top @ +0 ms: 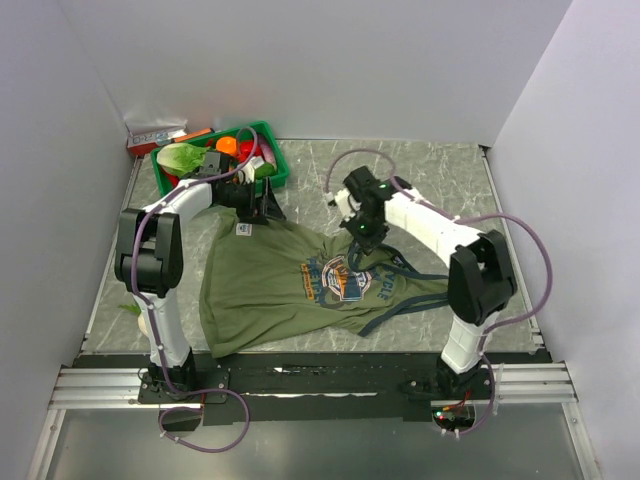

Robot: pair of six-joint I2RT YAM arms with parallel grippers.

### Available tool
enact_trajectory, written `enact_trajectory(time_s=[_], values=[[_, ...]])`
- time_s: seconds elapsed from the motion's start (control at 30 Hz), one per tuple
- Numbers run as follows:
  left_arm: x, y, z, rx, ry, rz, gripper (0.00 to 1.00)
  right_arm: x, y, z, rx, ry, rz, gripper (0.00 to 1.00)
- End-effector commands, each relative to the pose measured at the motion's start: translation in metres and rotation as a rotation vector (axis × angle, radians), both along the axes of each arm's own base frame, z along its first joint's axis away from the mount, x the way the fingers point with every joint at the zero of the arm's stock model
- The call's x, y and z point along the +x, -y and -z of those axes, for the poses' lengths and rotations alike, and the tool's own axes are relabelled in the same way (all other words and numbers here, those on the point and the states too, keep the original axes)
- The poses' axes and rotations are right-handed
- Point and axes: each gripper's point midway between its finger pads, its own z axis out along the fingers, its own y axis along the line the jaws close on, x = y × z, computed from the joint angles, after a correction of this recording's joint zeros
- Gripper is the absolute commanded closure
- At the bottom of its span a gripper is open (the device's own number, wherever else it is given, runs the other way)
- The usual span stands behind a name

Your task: Remove the brooch from the garment

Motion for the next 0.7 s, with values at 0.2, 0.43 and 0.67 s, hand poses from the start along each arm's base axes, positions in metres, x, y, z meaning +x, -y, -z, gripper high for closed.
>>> enact_trajectory(time_s=[0.2, 0.43, 0.67], values=[[-0.011, 0.019, -0.037, 0.003, 0.162, 0.173, 0.1, 0.023, 0.01, -0.065, 0.326, 0.051, 0.137, 1.0], [-0.039, 0.077, -0.033, 0.049, 0.242, 0.381, 0.08, 0.034, 0.043, -0.11, 0.356, 0.192, 0.176, 1.0], [-0.033, 0.14, -0.01, 0.06, 0.123, 0.306, 0.01, 0.046, 0.09, -0.166, 0.357, 0.392, 0.285, 1.0]])
